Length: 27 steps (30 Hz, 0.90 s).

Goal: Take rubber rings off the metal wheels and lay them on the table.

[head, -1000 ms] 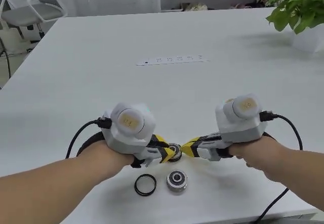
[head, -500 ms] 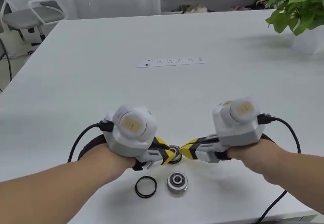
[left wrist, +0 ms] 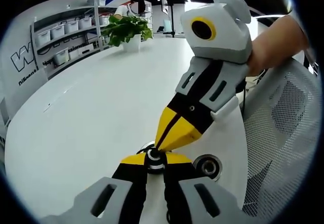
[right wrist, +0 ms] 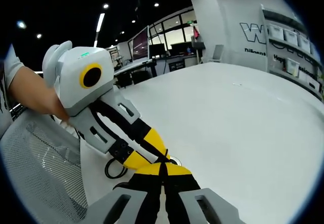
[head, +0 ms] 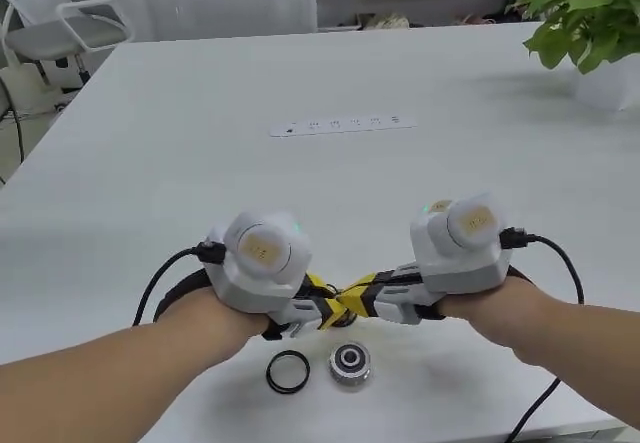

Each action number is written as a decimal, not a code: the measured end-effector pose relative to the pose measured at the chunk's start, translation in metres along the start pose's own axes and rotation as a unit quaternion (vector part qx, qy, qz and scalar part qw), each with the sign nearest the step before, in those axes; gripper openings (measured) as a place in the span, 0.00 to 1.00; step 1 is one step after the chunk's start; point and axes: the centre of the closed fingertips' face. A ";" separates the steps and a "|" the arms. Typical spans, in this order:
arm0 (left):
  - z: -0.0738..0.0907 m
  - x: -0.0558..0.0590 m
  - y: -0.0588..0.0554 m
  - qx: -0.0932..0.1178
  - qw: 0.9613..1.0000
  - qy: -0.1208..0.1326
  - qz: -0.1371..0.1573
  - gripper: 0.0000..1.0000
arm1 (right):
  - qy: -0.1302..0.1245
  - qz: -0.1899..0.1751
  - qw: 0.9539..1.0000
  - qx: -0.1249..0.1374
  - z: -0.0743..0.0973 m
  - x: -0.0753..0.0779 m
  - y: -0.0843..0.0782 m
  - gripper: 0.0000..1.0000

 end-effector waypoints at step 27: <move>0.029 0.013 0.016 0.042 0.998 -0.037 0.040 0.17 | -0.002 -0.034 0.999 0.003 0.011 -0.001 0.001 0.00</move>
Point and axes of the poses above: the centre of the closed fingertips' face, and the gripper's own axes: z roughly backward along the fingers, x roughly to its right, y roughly out of its top, and after that the axes turned 1 degree about -x, right-handed
